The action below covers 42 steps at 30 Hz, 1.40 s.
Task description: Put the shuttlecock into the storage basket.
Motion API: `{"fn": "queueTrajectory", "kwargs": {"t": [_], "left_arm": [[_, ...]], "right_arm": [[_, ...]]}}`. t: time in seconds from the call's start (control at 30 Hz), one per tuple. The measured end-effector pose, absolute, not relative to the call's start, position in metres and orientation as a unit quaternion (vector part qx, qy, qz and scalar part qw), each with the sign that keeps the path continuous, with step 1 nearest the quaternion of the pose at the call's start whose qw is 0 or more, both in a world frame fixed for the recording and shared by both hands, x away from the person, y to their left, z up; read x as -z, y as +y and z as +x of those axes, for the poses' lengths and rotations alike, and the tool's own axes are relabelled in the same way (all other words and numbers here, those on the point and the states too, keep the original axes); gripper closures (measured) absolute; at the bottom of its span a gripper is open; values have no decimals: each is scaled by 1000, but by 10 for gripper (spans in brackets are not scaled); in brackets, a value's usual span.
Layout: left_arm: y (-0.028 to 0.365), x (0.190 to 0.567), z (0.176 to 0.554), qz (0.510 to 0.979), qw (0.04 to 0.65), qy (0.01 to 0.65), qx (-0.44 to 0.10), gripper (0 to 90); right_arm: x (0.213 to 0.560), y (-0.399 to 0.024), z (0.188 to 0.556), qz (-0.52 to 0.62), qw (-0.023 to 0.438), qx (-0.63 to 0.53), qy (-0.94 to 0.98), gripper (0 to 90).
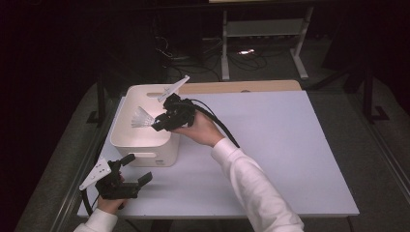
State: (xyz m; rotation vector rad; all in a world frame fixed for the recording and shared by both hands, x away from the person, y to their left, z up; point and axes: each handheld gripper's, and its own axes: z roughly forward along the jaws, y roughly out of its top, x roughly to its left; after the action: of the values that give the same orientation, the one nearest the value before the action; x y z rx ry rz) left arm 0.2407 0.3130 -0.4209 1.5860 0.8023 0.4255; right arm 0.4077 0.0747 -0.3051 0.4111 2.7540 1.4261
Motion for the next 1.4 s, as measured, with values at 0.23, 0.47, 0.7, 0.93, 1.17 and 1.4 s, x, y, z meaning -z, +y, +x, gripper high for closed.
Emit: {"fn": "queueTrajectory", "kwargs": {"t": [0.23, 0.47, 0.7, 0.93, 1.17, 1.4], "left_arm": [[312, 421, 241, 689, 611, 345, -184, 0], [311, 422, 242, 687, 614, 344, -181, 0], [311, 422, 242, 689, 614, 342, -181, 0], [310, 422, 242, 689, 614, 340, -181, 0], [311, 422, 243, 691, 612, 338, -183, 0], [311, 422, 243, 692, 611, 338, -184, 0]], "right_arm": [[307, 76, 411, 144, 8, -457, 878, 467], [299, 63, 415, 194, 9, -461, 866, 159], [293, 47, 419, 219, 22, -452, 865, 0], [288, 35, 416, 221, 28, -464, 857, 0], [292, 24, 414, 226, 25, -465, 855, 0], [296, 9, 410, 229, 16, -477, 849, 0]]}}
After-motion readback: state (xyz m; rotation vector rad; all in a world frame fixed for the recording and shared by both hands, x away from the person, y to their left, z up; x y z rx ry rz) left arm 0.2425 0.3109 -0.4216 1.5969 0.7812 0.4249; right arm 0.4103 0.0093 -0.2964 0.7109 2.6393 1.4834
